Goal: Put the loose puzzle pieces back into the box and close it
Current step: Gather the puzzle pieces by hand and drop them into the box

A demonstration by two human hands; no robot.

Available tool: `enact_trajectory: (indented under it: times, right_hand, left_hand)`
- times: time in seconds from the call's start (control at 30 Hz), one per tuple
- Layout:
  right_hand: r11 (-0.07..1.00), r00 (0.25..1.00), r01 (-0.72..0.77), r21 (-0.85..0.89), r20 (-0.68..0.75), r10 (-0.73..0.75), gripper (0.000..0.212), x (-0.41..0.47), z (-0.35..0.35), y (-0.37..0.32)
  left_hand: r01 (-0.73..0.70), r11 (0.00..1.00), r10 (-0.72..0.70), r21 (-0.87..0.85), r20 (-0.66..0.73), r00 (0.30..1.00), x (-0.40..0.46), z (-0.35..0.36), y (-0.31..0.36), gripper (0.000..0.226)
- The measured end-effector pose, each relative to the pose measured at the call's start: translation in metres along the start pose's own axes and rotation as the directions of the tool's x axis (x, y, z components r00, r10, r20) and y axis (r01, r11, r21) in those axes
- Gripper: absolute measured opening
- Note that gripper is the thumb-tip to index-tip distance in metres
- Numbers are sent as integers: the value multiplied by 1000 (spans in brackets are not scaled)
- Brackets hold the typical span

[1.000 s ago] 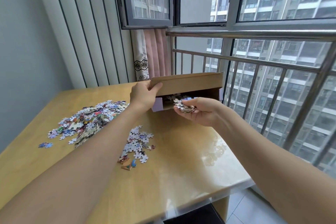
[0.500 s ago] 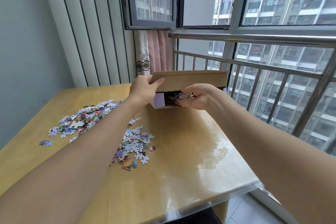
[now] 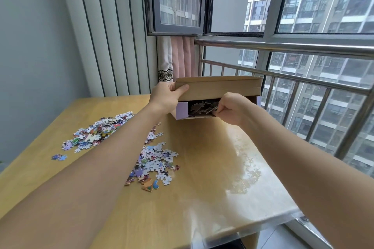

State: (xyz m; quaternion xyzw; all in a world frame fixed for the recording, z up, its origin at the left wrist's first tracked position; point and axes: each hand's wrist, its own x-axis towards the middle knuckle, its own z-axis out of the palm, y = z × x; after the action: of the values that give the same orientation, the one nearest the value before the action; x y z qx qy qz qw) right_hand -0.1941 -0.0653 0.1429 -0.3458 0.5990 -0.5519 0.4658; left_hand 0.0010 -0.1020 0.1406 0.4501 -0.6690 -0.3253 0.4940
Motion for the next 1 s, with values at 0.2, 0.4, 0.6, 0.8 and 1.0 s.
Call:
enact_trajectory:
  times: [0.2, 0.4, 0.6, 0.8, 1.0]
  right_hand:
    - [959, 996, 89, -271, 9, -90, 56, 11, -9, 4]
    - [712, 979, 185, -677, 62, -195, 18, 3, -14, -9]
    - [235, 886, 241, -942, 114, -450, 16, 16, -24, -17]
    - [184, 809, 476, -860, 347, -474, 37, 8, -36, -22]
    - [42, 720, 590, -806, 502, -478, 71, -2, -38, -22]
  left_hand:
    - [0, 999, 0, -34, 4, 1000, 2, 0, 1, 6]
    - [2, 993, -1, -120, 8, 1000, 3, -1, 7, 5]
    - [11, 989, -11, -148, 1, 1000, 4, -1, 11, 4]
    - [-6, 983, -5, -181, -56, 998, 10, -9, 15, 9]
    - [17, 984, -36, -179, -105, 994, 18, -19, 22, 8]
